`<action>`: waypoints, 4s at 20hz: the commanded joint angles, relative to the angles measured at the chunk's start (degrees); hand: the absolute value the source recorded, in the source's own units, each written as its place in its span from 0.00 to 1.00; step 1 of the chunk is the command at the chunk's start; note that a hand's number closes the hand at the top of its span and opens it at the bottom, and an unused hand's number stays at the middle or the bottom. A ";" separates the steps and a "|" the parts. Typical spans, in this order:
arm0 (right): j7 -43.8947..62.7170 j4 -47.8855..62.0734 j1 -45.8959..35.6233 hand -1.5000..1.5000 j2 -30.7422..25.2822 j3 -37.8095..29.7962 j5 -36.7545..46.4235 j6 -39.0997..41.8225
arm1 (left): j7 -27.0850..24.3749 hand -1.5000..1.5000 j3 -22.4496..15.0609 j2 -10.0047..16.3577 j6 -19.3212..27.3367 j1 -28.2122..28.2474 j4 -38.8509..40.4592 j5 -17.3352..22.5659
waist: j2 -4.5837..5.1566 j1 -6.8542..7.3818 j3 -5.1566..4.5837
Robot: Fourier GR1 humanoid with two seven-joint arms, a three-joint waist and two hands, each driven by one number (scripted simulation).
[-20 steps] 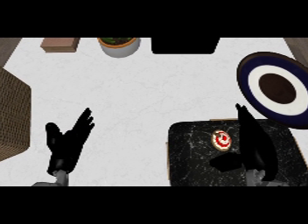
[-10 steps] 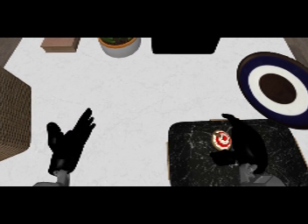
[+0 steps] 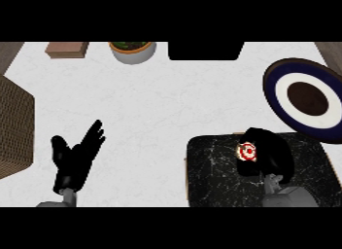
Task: Pick the cupcake from the tray and place it in the plate
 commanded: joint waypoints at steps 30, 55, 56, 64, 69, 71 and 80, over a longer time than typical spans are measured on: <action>32.26 20.83 -33.46 1.00 8.21 -22.42 46.03 -59.81 | 0.73 0.50 -1.41 -1.52 0.85 -2.03 0.10 -2.05 | 0.94 2.01 0.27; 11.70 54.09 -31.28 1.00 -12.92 -38.52 14.06 -76.41 | 1.39 0.50 -0.62 -1.47 -0.59 -0.38 -0.59 -1.21 | 0.76 1.05 0.38; 11.21 56.56 -32.10 0.00 -14.85 -38.78 13.54 -70.49 | -0.04 0.50 -1.06 -1.14 -1.19 2.08 -2.47 -1.20 | 0.78 1.82 0.39; -7.66 52.75 -31.00 0.00 -16.27 -35.63 -8.13 -67.34 | 1.03 0.50 -0.40 -1.63 -1.03 0.48 -2.20 -0.44 | 1.08 1.99 0.74; -19.57 44.28 -27.97 0.00 -14.34 -35.36 -18.48 -73.84 | -0.91 0.50 -0.31 -0.83 -1.67 1.69 -1.48 -1.08 | 0.99 1.70 0.70; -23.38 40.70 -26.53 0.00 -14.45 -36.12 -22.40 -75.74 | 2.36 0.50 0.31 -0.64 -1.26 -0.03 -2.80 -0.21 | 0.93 1.41 0.80; -43.14 21.14 -11.90 0.00 -10.94 -40.93 -49.05 -64.10 | 1.88 0.50 0.27 -1.48 -0.16 2.00 -3.99 -0.61 | 0.15 -0.38 0.53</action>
